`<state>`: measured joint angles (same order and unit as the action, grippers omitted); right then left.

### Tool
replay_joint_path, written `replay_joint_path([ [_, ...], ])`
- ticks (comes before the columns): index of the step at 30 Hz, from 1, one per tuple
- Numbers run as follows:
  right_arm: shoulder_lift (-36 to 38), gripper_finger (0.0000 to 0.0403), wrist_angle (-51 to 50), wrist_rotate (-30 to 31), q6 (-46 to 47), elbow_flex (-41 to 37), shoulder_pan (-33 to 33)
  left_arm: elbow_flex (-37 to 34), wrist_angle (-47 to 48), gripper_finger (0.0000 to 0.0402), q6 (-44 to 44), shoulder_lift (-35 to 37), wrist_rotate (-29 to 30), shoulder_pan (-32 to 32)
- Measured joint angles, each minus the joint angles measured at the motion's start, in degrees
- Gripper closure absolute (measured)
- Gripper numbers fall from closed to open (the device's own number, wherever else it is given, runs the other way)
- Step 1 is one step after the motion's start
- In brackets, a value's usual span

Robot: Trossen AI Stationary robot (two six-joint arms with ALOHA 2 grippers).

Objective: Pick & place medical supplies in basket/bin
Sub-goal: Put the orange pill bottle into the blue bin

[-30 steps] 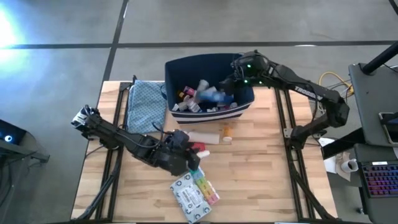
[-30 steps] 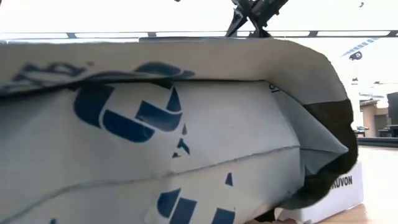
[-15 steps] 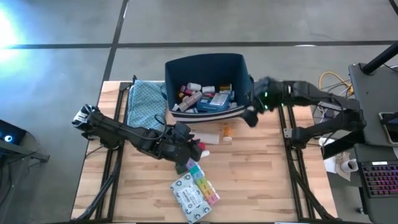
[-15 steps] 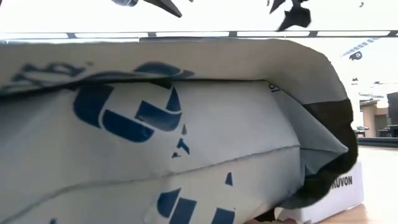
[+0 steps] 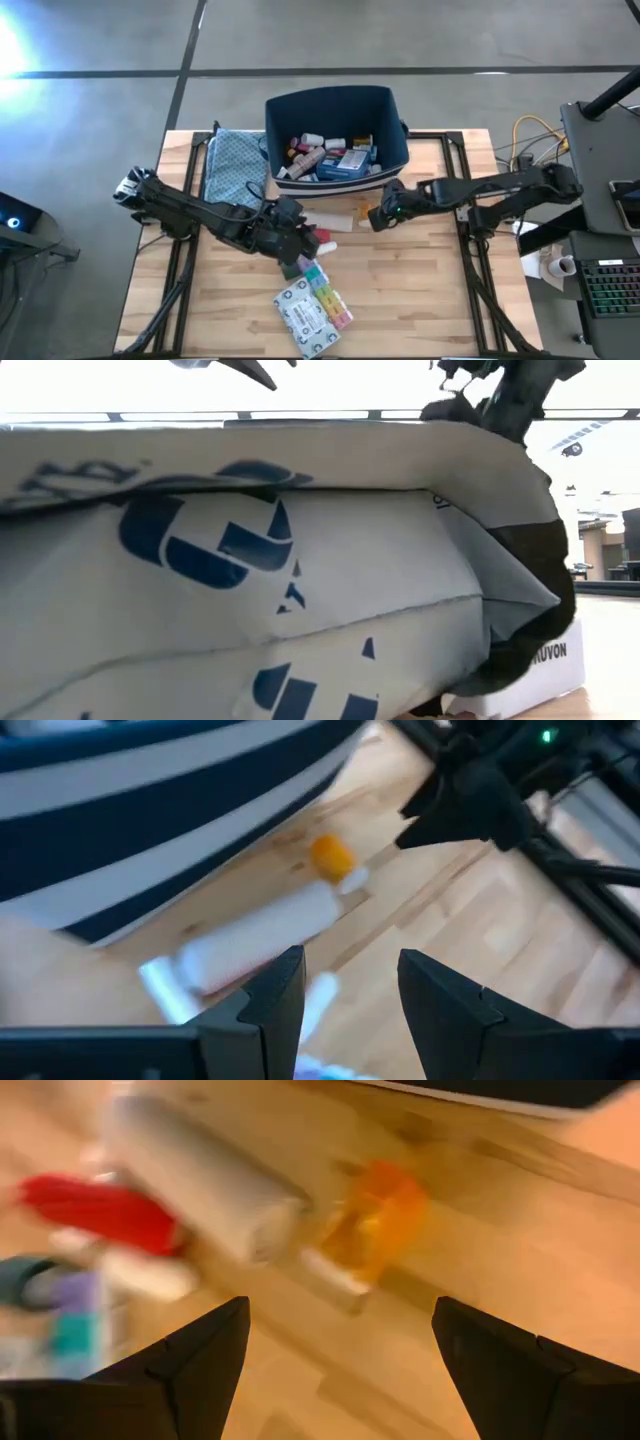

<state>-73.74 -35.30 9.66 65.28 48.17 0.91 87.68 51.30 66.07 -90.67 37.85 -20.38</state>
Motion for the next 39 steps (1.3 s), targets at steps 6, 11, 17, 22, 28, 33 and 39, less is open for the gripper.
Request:
replay_joint_path([
  [6, -7.5, 0.0099, 3.4, 2.3, 5.7, -1.3, 0.0, -1.3, 9.9, 0.0258, 0.6, 4.5, 1.5, 1.0],
  [11, -16.1, 0.0099, 7.7, 2.5, 9.5, 2.2, -0.2, -6.2, 10.5, 0.0258, -4.2, 10.9, 0.7, 2.6],
  [17, -25.4, 0.0101, 4.8, 3.4, 10.4, 9.9, -0.2, -15.4, 10.1, 0.0258, -5.5, 20.5, 1.0, 2.4],
  [22, -31.5, 0.0102, -0.6, 4.4, 13.0, 15.1, -0.2, -25.0, 5.8, 0.0258, -5.6, 29.4, 1.2, 2.5],
  [28, -35.3, 0.0101, -2.9, 6.4, 15.0, 19.9, -0.3, -35.0, -4.5, 0.0258, -5.3, 39.3, 0.6, 2.4],
  [33, -34.5, 0.0101, -7.3, 10.6, 17.3, 21.4, -0.9, -39.5, -9.2, 0.0258, -5.5, 44.6, -0.2, 2.4],
  [39, -34.1, 0.0101, -7.9, 11.3, 15.8, 21.0, -2.6, -40.5, -9.4, 0.0258, -6.6, 45.6, 0.3, 2.4],
])
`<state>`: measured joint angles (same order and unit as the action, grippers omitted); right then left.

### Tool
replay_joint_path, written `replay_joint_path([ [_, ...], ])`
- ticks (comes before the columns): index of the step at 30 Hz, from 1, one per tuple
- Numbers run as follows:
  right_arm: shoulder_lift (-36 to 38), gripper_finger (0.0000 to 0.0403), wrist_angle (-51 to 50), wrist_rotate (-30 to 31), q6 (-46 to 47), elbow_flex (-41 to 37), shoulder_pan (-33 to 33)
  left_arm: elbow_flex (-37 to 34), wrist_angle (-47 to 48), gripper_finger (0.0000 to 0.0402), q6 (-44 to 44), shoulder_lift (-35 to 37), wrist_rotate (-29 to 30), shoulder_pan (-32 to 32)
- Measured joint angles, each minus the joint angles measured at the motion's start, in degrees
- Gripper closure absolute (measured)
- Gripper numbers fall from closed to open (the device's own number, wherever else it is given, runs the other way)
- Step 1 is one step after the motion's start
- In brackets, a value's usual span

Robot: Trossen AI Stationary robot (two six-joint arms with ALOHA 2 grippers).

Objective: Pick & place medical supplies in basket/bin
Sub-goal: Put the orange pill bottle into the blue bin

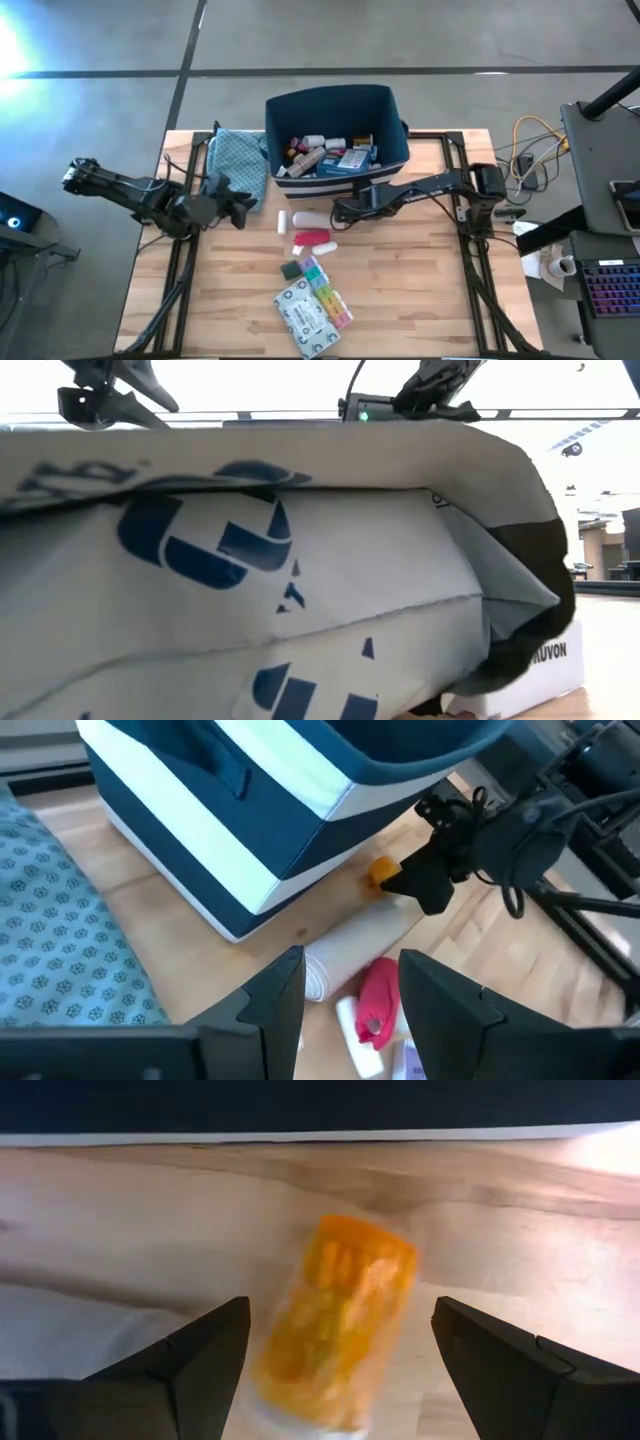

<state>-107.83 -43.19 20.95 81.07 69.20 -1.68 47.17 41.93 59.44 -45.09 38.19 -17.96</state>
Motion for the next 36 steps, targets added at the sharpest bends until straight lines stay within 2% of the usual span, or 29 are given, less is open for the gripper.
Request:
replay_joint_path([
  [7, -1.9, 0.0124, 1.9, -4.3, -3.5, -2.4, -1.2, 1.9, -0.2, 0.0258, -3.5, -3.1, 0.9, 0.0],
  [12, -0.3, 0.018, 1.3, -4.3, -3.6, -3.8, 0.3, 2.5, -0.5, 0.0258, -4.9, -4.3, 0.9, 0.0],
  [16, 3.8, 0.0228, 1.7, -2.5, -7.0, -2.6, 3.5, 2.5, -0.4, 0.0258, -5.0, -4.4, 0.9, 0.0],
  [18, 6.3, 0.024, 1.6, -1.5, -9.4, -1.3, 5.6, 2.4, -0.4, 0.0258, -5.0, -4.4, 0.9, 0.0],
  [22, 13.0, 0.0234, 2.4, -1.4, -18.4, 2.4, 9.9, 2.4, -0.3, 0.0258, -5.6, -4.4, 0.9, 0.0],
  [26, 19.3, 0.0192, 3.3, -1.3, -26.6, 6.8, 12.5, 2.4, -0.2, 0.0258, -7.1, -4.4, 0.9, 0.0],
  [28, 21.6, 0.0176, 3.6, 2.0, -28.6, 8.7, 12.5, 2.4, -0.1, 0.0258, -7.1, -4.4, 0.9, 0.0],
  [32, 25.1, 0.0166, 4.2, 11.8, -33.4, 12.6, 7.8, 2.4, 0.2, 0.0258, -7.1, -4.5, 0.9, 0.0],
  [36, 25.2, 0.0178, 4.8, 11.5, -37.4, 16.0, -2.5, 2.2, 0.7, 0.0258, -7.0, -4.6, 0.8, 0.0],
])
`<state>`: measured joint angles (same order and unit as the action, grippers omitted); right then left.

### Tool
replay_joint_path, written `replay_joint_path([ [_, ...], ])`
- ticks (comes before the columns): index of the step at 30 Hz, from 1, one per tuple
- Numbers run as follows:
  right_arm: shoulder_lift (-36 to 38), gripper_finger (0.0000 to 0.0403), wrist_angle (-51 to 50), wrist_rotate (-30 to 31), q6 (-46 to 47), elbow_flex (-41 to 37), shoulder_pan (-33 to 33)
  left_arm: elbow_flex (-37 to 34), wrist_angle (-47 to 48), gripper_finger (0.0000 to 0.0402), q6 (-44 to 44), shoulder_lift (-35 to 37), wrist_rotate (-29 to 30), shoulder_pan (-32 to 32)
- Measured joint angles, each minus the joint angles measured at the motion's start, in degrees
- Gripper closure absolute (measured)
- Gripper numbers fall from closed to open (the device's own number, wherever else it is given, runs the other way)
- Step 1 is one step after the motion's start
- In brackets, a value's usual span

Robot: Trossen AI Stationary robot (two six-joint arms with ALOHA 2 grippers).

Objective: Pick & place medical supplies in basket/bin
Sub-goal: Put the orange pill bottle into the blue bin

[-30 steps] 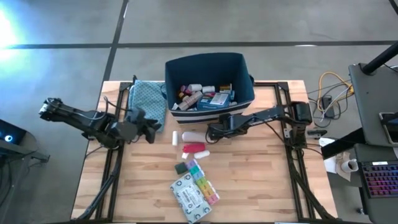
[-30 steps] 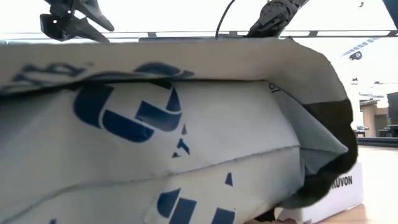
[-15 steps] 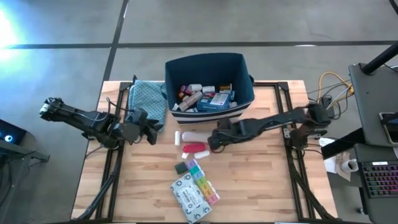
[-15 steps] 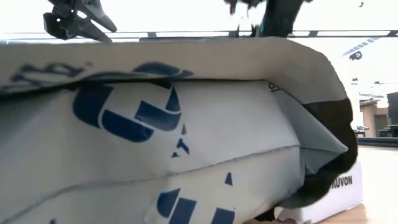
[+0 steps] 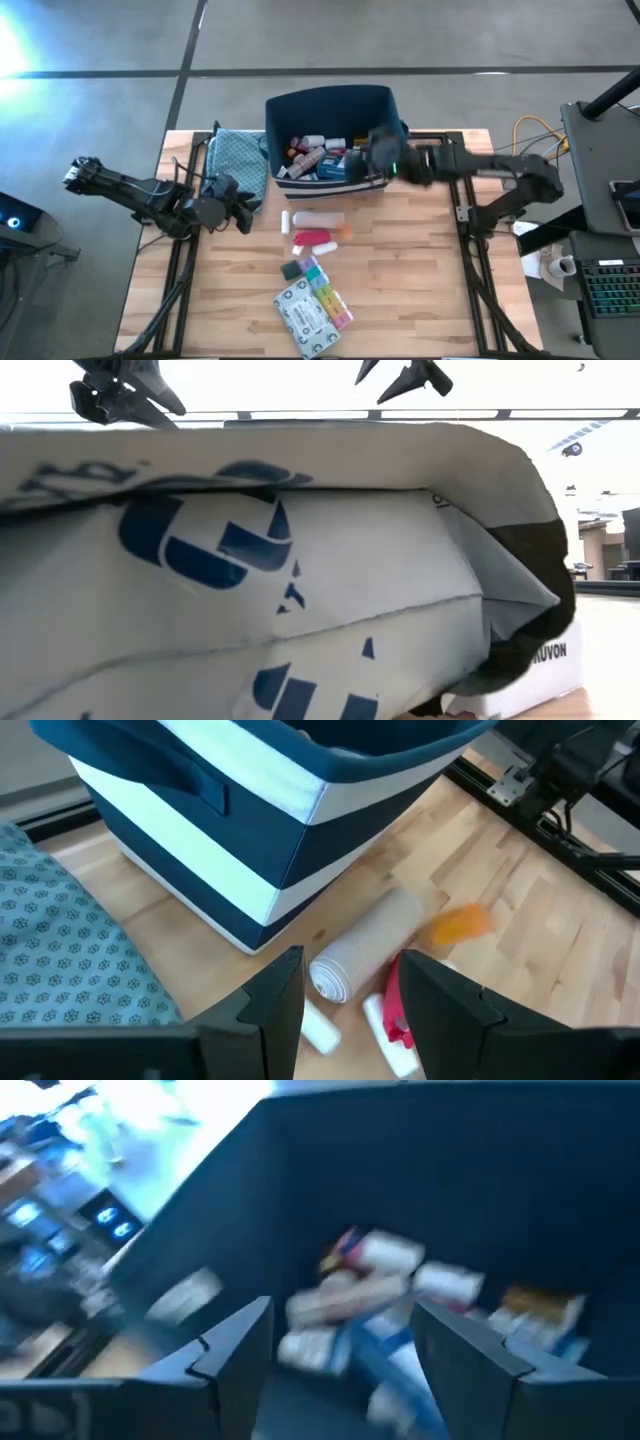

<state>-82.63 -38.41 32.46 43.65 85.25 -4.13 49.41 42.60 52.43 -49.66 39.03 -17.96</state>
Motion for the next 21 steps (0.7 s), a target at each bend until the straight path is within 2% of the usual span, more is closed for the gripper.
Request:
replay_joint_path([
  [3, -0.8, 0.0192, -0.4, -9.4, -2.7, 1.9, -6.6, -0.3, 0.0, 0.0258, 0.5, 0.0, -0.1, 0.0],
  [6, -1.1, 0.02, -1.6, -21.8, -7.1, 1.8, -7.9, -1.1, 0.0, 0.0258, 4.2, 0.0, -1.5, 0.0],
  [10, -1.1, 0.0202, -14.2, -25.8, -4.7, 1.6, -3.6, -3.4, 0.0, 0.0258, 10.7, -0.8, -2.9, -0.1],
  [15, 0.1, 0.0202, -34.2, -23.6, -2.8, 1.2, 10.1, -7.3, -1.5, 0.0258, 16.2, -3.2, -6.1, -0.1],
  [19, 0.2, 0.0202, -40.6, -25.4, 4.2, 0.0, 24.3, -9.7, -5.6, 0.0258, 16.3, -5.4, -7.7, -0.1],
  [21, 0.5, 0.0202, -44.6, -26.4, 10.7, -2.3, 31.3, -10.1, -6.6, 0.0258, 16.0, -6.2, -7.7, -0.1],
])
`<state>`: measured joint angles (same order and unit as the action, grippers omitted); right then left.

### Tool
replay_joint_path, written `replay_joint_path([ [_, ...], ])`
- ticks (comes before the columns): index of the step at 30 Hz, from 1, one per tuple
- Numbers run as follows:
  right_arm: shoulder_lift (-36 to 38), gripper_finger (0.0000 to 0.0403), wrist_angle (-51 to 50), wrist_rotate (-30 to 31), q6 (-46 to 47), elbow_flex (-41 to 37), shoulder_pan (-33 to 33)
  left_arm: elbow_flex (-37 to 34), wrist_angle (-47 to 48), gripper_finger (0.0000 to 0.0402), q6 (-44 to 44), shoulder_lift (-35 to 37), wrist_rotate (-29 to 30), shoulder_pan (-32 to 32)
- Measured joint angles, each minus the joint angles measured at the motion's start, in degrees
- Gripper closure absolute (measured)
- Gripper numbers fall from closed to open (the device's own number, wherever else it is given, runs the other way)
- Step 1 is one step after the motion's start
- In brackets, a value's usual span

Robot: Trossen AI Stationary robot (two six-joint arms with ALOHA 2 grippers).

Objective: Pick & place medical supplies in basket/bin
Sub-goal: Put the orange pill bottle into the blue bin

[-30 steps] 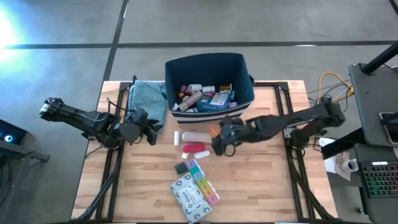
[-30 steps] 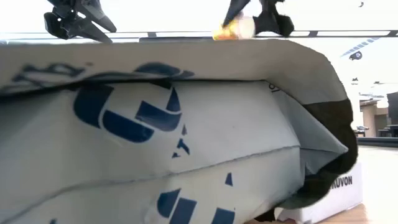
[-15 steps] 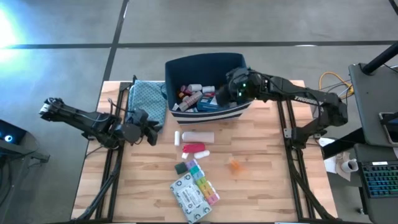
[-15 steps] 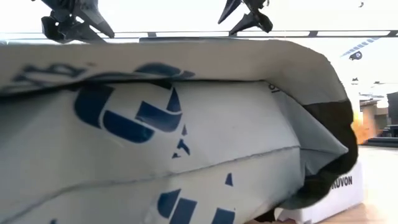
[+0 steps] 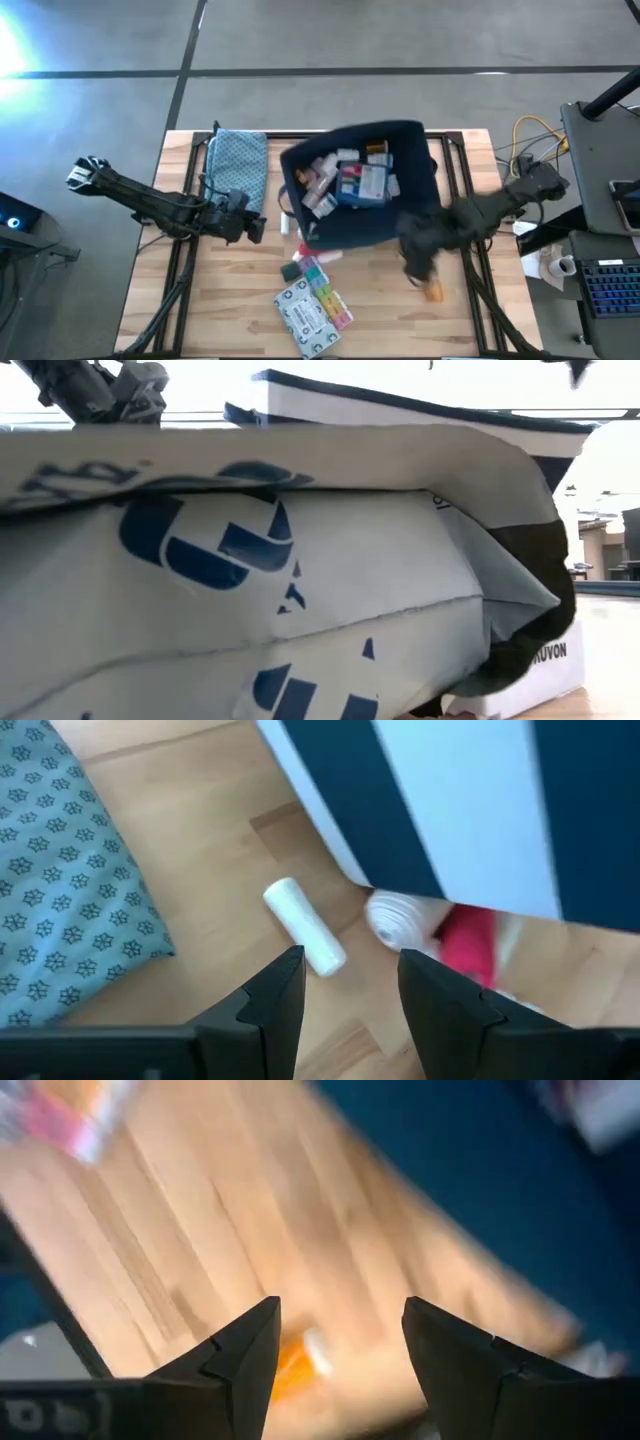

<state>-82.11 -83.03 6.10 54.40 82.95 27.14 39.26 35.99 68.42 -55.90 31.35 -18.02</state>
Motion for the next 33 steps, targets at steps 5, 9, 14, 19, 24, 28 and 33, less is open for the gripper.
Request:
replay_joint_path([
  [5, -0.2, 0.0202, -0.2, 5.5, 24.4, -1.0, 9.4, 0.1, 0.0, 0.0258, -0.9, -0.7, 0.0, 0.1],
  [9, -0.2, 0.0202, -1.0, 15.2, 26.2, 3.3, 9.8, 1.7, -0.1, 0.0258, -4.1, -0.3, 0.1, 0.1],
  [14, -0.3, 0.0202, -4.7, 9.4, 23.5, 0.7, 9.9, 4.1, -0.1, 0.0258, -7.5, -0.3, 0.3, 0.1],
  [19, 0.0, 0.0202, -5.4, -5.3, 30.0, -4.3, 10.5, 4.7, 0.0, 0.0258, -7.9, -0.3, 0.3, 0.1],
  [24, 0.4, 0.0202, 3.1, -20.7, 37.5, -11.5, 12.9, 3.5, 0.0, 0.0258, -8.2, -0.3, 0.3, 0.1],
  [28, 0.3, 0.0189, 16.9, -20.0, 45.9, -15.6, 15.2, 2.6, 0.1, 0.0258, -8.6, -0.3, 0.3, 0.1],
  [33, 0.3, 0.0135, 20.8, -19.3, 57.0, -20.9, 18.9, 2.6, 0.1, 0.0259, -8.7, -0.3, 0.3, 0.1],
])
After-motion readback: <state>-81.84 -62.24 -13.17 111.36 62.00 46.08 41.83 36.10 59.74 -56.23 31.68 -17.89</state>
